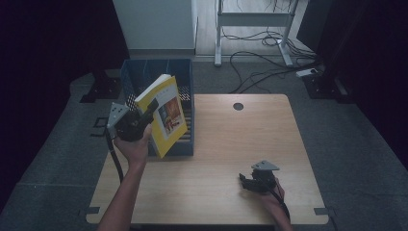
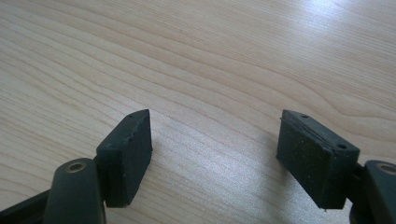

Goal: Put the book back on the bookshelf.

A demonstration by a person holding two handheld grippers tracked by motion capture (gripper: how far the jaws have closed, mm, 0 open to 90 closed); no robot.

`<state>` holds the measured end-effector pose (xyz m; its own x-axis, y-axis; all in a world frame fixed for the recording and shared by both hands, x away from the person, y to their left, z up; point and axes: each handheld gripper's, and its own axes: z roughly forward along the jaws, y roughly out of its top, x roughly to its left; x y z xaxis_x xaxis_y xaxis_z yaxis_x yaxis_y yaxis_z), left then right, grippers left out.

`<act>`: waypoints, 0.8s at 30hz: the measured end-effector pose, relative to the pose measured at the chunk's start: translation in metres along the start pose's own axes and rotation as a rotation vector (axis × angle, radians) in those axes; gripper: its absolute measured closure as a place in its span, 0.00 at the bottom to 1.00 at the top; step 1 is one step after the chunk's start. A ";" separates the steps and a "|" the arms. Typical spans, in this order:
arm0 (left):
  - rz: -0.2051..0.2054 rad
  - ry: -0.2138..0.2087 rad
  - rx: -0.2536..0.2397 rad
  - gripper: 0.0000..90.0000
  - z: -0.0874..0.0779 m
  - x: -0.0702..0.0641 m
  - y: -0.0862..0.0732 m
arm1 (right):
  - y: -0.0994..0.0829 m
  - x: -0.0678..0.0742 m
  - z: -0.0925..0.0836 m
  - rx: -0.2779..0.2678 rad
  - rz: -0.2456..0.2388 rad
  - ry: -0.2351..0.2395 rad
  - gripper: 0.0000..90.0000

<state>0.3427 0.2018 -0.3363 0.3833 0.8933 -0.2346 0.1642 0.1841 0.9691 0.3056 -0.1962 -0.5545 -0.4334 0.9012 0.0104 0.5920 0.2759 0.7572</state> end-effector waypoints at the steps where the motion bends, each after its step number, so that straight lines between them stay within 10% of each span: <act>1: -0.001 -0.001 0.003 0.84 0.001 0.000 0.000 | 0.000 0.000 0.000 0.001 0.000 0.000 0.28; 24: 0.026 0.049 0.025 0.84 0.026 0.000 0.003 | 0.000 0.000 0.000 0.000 0.002 -0.002 0.28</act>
<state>0.3668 0.1913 -0.3356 0.3433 0.9167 -0.2044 0.1775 0.1504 0.9726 0.3055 -0.1961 -0.5545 -0.4309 0.9023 0.0112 0.5931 0.2738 0.7571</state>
